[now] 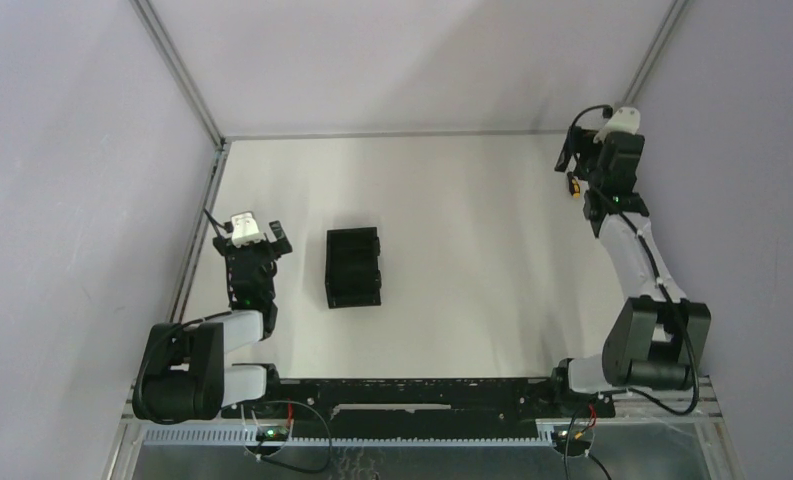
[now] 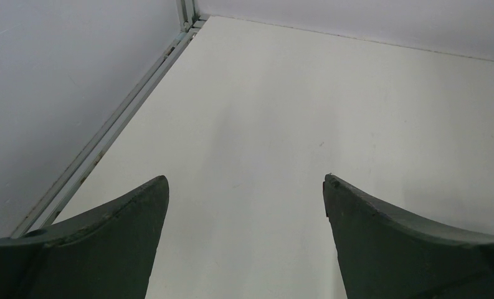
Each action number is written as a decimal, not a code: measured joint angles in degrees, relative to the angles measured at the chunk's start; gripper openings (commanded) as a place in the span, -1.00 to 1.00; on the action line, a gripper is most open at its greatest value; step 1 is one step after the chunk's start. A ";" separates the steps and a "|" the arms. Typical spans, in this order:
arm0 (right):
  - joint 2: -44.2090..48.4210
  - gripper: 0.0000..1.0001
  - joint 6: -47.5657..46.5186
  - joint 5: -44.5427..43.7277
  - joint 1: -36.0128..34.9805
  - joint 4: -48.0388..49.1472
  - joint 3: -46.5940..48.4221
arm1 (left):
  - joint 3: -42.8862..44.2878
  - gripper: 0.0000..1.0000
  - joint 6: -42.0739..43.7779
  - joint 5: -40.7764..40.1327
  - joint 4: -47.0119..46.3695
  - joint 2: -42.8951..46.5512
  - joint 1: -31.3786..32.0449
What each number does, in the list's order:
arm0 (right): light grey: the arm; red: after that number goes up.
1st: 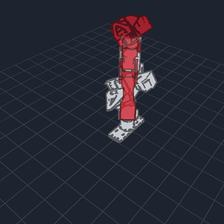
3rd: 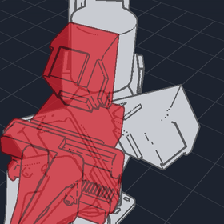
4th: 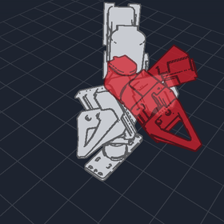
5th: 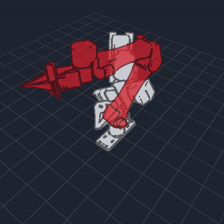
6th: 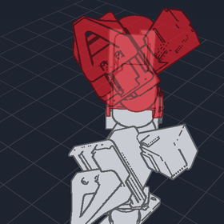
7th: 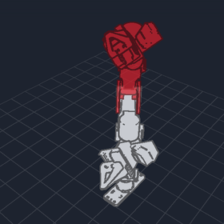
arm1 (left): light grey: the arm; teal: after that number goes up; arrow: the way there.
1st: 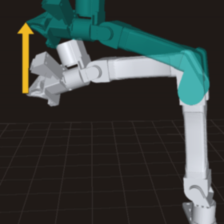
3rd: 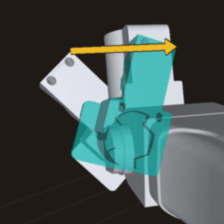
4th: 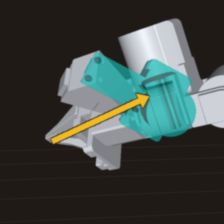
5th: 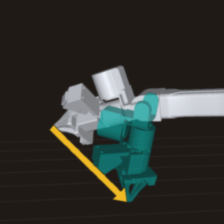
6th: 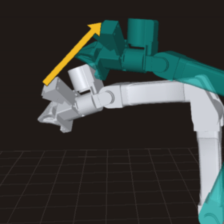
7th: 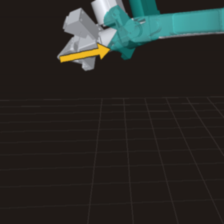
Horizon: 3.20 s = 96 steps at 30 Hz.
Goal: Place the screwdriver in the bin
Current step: Pick up the screwdriver from the center of the board.
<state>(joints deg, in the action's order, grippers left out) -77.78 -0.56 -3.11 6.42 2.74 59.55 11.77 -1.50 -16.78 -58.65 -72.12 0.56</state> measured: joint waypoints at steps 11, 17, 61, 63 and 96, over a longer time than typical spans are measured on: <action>-28.26 0.96 1.51 -2.69 2.36 -24.90 33.53 | 0.02 0.97 0.00 0.11 -0.02 0.00 0.00; -42.88 0.88 3.48 -3.10 3.61 -35.85 49.09 | 0.02 0.97 0.00 0.13 0.00 0.00 0.00; -70.01 -0.49 8.68 1.07 7.80 -56.17 76.52 | 0.00 0.97 0.00 0.48 0.00 0.00 0.00; -69.94 -0.62 8.61 1.49 7.82 -55.87 76.17 | 0.02 0.97 0.00 0.48 0.00 0.00 0.00; -29.33 -1.00 9.05 7.80 -1.73 -54.86 45.70 | 0.02 0.97 0.00 0.48 0.00 0.00 0.00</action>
<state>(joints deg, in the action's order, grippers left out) -107.11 8.49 4.69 4.69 -52.12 105.25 11.79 -1.50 -16.29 -58.65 -72.12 0.56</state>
